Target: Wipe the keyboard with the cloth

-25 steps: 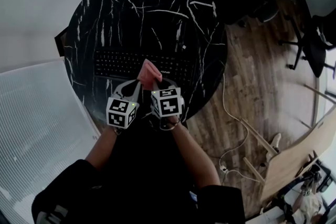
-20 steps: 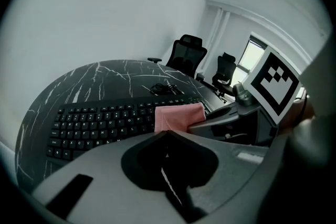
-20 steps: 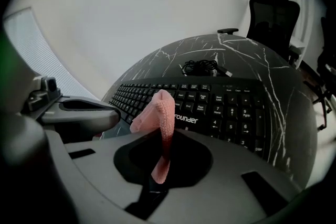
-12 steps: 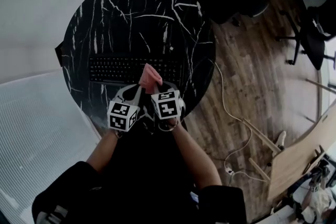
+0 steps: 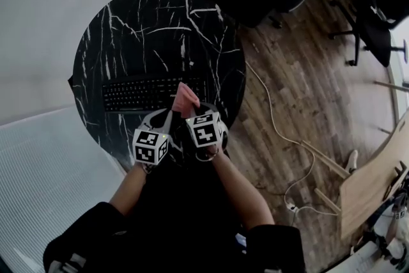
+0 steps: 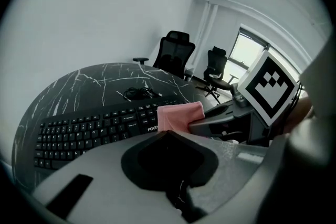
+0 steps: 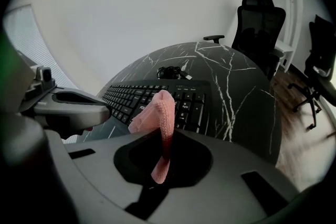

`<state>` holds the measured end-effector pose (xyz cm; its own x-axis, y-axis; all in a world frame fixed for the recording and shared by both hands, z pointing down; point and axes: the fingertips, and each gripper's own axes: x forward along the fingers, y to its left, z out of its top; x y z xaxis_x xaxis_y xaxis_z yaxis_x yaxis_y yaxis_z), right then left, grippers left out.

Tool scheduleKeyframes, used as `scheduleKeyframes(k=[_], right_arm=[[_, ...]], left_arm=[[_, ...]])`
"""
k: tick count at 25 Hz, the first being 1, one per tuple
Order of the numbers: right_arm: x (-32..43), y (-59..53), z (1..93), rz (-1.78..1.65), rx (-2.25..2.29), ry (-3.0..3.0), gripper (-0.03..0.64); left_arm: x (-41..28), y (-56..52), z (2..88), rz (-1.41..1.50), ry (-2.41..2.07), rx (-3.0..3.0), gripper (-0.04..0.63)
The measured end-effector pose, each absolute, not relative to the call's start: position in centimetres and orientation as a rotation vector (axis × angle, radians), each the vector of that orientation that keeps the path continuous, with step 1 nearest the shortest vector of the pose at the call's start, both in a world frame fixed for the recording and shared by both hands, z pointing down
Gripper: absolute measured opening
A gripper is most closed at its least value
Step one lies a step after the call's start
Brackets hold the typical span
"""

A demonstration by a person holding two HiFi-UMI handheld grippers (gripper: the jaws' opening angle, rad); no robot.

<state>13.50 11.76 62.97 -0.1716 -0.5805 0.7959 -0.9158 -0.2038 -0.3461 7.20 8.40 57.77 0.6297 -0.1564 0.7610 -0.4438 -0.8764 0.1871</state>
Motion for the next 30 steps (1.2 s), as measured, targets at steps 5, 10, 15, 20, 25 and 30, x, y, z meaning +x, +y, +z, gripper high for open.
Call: scheduleKeyframes(k=[5, 10, 15, 20, 25, 30], right_arm=[[15.0, 13.0, 63.1, 1.323, 1.776, -1.693, 0.006], [16.8, 13.3, 62.7, 1.321, 1.801, -1.698, 0.006], [17.3, 14.7, 62.6, 1.292, 1.763, -1.701, 0.006], [18.3, 15.2, 62.7, 1.244, 1.782, -1.663, 0.006], [17.9, 15.0, 61.3, 1.225, 1.821, -1.702, 0.006], [16.6, 13.4, 57.3, 1.087, 1.912, -1.803, 0.006]], left_arm=[[8.4, 9.7, 57.9, 1.125, -0.456, 2.497, -0.002], [9.7, 10.4, 56.7, 1.141, -0.451, 2.512, -0.002], [9.6, 11.7, 55.2, 1.151, -0.464, 2.52, -0.002], [8.9, 11.8, 54.3, 1.165, -0.474, 2.529, -0.002], [7.9, 11.3, 53.5, 1.153, -0.527, 2.525, -0.002], [6.7, 10.7, 52.0, 1.095, -0.575, 2.539, -0.002]])
